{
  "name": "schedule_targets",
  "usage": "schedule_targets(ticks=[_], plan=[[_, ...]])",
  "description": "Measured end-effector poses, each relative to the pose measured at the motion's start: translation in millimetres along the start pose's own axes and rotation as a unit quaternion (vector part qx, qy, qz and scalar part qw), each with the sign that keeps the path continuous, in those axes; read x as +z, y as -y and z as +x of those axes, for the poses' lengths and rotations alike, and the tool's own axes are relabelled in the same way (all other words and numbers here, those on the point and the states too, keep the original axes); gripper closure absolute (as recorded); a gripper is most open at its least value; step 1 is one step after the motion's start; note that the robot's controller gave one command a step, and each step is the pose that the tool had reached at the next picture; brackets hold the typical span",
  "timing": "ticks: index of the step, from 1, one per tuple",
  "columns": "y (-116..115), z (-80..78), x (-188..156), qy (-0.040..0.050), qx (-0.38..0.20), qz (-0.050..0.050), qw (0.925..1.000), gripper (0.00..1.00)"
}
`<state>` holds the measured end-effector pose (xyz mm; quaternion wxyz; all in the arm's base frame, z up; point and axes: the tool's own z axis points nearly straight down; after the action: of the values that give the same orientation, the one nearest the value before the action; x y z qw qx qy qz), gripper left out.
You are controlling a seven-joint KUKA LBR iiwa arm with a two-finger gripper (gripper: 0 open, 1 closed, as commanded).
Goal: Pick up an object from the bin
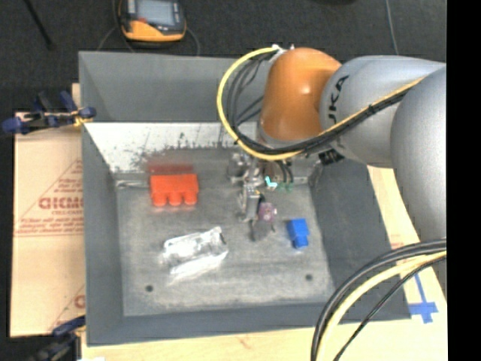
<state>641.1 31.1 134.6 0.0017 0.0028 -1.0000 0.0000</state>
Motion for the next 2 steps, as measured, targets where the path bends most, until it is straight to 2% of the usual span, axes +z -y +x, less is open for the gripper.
schedule_targets(ticks=[1,2], plan=[[116.8,21.2,56.5,0.0035,-0.144,0.002,0.9896,0.0],[79.1,-1.2,63.0,0.0038,-0.131,0.001,0.9914,0.0]])
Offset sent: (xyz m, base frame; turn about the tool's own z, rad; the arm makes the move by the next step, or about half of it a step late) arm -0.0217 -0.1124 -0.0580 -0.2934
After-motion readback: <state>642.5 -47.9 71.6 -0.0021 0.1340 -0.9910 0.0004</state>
